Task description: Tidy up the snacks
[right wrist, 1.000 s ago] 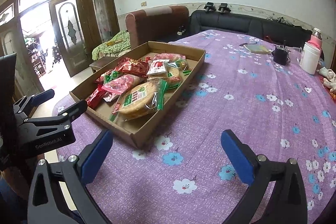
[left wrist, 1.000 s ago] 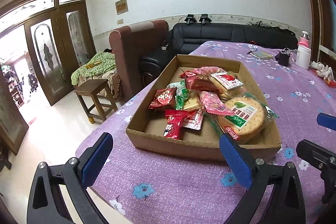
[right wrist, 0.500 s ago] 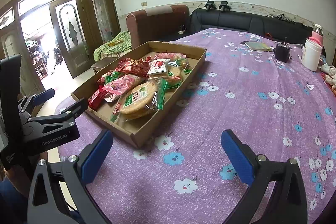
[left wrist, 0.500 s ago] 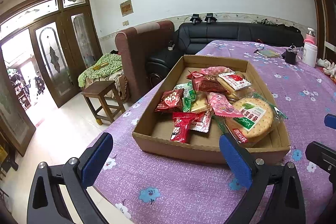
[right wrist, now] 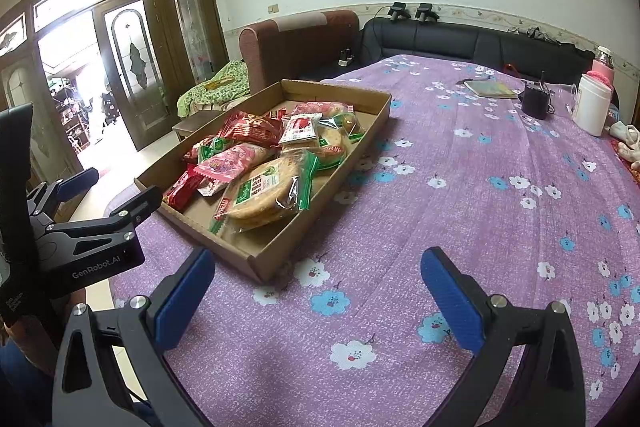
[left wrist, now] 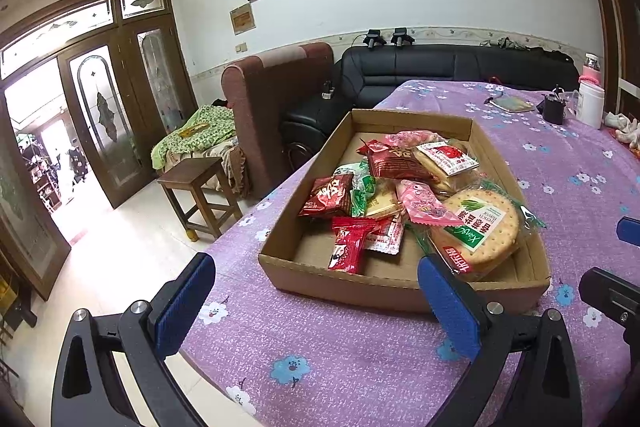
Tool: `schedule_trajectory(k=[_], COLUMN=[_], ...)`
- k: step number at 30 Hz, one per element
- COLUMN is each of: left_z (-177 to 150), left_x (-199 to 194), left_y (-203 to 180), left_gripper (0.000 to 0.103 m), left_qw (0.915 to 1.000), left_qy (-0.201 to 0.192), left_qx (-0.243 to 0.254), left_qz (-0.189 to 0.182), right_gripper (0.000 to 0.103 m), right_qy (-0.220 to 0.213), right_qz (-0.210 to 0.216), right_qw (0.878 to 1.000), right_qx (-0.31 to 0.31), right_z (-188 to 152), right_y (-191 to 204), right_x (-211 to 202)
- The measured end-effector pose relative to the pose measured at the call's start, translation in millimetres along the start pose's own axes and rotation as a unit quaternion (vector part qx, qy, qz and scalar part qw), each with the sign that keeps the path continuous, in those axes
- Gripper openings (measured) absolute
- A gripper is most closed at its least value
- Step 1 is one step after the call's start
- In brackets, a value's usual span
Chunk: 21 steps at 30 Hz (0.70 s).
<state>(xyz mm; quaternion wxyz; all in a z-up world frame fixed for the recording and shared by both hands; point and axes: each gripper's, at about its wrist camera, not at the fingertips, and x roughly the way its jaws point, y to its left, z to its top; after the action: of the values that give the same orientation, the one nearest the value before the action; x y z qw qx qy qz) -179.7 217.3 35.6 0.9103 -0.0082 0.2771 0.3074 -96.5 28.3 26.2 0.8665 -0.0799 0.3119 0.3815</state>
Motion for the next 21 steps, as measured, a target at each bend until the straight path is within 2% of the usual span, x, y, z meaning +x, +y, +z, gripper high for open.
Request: schedule_trajectory(k=[21], left_z=[2.2], left_x=[-3.4], left_y=[1.4], left_gripper=[0.102], left_qw=[1.0], left_qy=[-0.001], left_qx=[0.0], left_qz=[0.0], right_gripper=[0.103], right_qy=[-0.001], right_qz=[0.0], right_qw=[1.0], right_qx=[0.001], right_z=[0.1], right_y=[0.1], right_x=[-0.2])
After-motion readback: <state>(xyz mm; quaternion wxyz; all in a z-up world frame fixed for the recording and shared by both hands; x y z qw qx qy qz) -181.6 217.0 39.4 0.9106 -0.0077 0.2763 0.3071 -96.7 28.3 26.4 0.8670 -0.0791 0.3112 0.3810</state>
